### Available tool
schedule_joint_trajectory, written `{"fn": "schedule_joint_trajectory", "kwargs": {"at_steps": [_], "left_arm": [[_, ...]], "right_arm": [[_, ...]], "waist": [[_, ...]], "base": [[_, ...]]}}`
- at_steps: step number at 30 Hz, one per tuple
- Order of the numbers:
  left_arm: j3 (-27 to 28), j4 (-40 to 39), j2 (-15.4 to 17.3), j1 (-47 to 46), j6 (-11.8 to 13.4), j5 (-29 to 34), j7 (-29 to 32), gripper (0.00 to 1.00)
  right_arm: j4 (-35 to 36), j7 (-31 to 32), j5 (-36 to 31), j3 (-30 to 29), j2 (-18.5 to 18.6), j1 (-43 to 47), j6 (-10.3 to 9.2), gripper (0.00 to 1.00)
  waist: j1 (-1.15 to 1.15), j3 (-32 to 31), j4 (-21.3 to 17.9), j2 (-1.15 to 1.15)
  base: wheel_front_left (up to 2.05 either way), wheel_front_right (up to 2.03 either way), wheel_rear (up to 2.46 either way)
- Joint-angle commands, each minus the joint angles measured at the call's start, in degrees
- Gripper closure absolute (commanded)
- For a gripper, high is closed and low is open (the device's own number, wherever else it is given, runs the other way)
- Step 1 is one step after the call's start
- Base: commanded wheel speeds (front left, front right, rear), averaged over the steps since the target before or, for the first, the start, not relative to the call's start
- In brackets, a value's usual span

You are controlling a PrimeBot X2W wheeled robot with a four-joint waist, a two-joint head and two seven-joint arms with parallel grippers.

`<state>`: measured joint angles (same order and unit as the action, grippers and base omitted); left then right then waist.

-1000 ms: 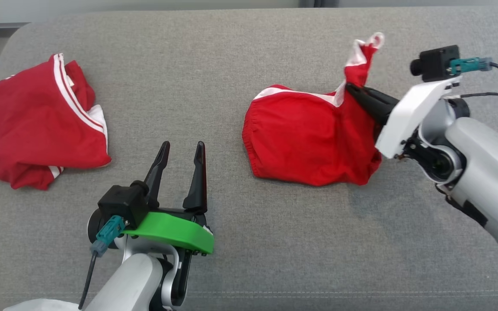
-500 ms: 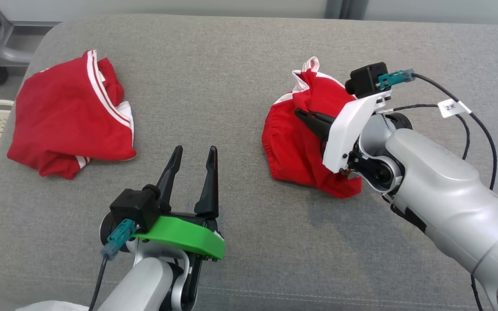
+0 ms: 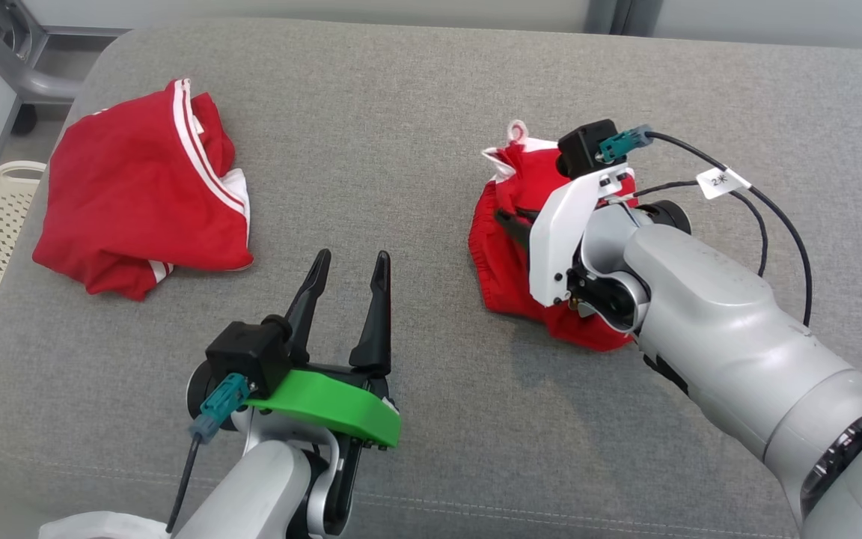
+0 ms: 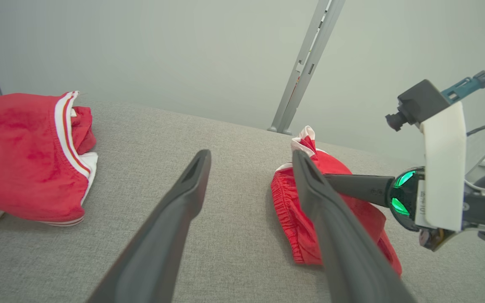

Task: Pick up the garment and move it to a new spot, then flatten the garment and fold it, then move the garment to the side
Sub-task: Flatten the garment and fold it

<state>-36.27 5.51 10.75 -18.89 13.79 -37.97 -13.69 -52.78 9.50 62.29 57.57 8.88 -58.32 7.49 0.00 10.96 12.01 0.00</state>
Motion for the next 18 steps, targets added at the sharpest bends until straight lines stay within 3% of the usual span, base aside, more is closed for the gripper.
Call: {"fn": "schedule_joint_trajectory", "kwargs": {"at_steps": [1, 9, 18], "left_arm": [[-0.1, 0.1, -0.1, -0.7, -0.2, -0.1, -0.3, 0.00], [0.1, 0.3, 0.3, -0.1, 0.2, -0.3, -0.5, 0.00], [-0.4, -0.9, 0.7, 0.4, 0.8, 0.4, 0.0, 0.00]], "right_arm": [[-0.6, -0.3, -0.5, 0.2, -0.4, -0.7, 0.00, 0.00], [1.0, -1.4, 0.5, 0.4, -0.6, -2.1, -0.01, 0.00], [4.5, -7.7, 2.4, -3.5, 6.6, -2.1, 0.00, 0.00]], "waist": [[0.00, -0.1, 0.0, 0.00], [0.00, -0.7, -1.3, 0.00], [0.00, -1.0, -3.4, 0.00]], "base": [[0.00, 0.00, 0.00], [0.00, 0.00, 0.00], [0.00, 0.00, 0.00]]}}
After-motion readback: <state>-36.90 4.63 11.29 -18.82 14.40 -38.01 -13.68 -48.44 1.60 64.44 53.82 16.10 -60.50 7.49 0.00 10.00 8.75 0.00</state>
